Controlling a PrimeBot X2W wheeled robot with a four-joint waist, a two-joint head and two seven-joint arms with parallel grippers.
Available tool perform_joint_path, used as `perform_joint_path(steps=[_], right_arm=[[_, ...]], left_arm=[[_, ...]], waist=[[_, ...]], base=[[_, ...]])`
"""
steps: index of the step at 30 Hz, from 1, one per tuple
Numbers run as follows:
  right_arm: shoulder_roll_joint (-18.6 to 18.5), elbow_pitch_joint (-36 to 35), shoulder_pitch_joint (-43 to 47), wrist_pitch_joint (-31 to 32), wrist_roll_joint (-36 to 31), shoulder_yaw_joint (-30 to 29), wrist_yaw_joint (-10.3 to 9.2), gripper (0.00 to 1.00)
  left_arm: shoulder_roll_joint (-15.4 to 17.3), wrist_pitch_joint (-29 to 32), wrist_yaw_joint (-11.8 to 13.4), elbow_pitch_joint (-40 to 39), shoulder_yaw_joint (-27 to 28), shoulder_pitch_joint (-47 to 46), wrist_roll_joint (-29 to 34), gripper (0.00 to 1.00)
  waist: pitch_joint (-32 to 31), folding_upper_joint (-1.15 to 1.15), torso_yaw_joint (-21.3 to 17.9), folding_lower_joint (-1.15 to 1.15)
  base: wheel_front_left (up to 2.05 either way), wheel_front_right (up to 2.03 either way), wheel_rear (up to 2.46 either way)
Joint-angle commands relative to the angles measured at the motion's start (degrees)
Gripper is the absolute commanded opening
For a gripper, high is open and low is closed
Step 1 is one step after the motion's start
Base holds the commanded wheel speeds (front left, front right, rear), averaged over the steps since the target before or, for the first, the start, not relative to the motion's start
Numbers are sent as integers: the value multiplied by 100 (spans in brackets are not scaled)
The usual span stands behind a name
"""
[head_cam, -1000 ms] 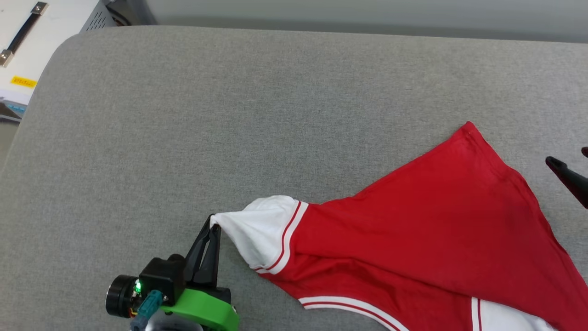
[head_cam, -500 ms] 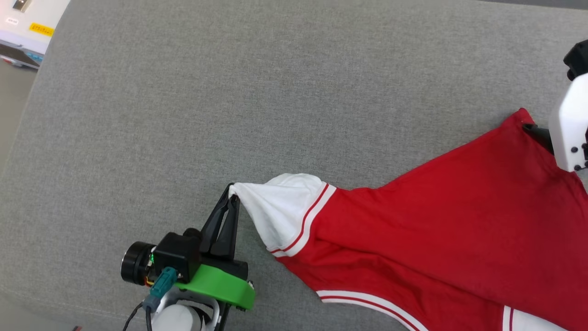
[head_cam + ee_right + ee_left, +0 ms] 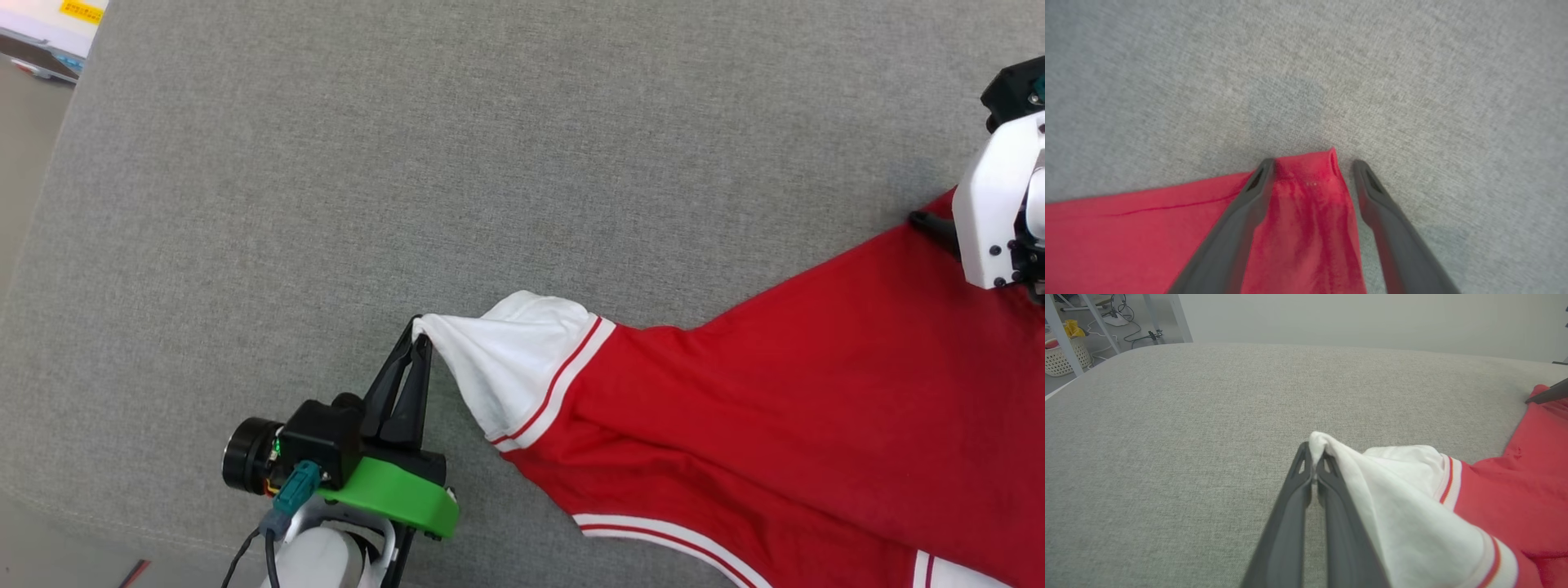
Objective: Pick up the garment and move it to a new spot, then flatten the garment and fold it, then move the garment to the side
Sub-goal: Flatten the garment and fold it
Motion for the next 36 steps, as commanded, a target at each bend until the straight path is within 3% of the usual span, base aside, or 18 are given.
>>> perform_joint_path(steps=[1,10,20,21,28,36], right_arm=[[84,239,311,-57,98,250,-3,0],[7,-73,49,-1482,669,392,-3,0],[-503,-968,241,-2822,1105,429,-3,0],[-577,-1225,272,-3121,1192,306,-3,0],[-660,-1713,206,-3599,1142,-193,-3,0],[-530,-2290,68,-3687,910,-946,-3,0]], left_arm=[[-24,-32,-36,26,40,-102,31,0],[86,-34,-79,25,183,26,147,0],[510,15,-108,-379,445,-181,238,0],[605,80,-182,-491,518,-567,236,0],[841,304,-389,-687,717,-1716,215,0],[1021,585,-718,-649,737,-3254,141,0]], waist=[[-59,0,-49,0],[-715,0,-280,0],[-1415,0,-565,0],[-1538,0,-659,0],[-1660,0,-845,0],[-1583,0,-1000,0]], base=[[0,0,0],[0,0,0],[0,0,0],[0,0,0],[0,0,0],[0,0,0]])
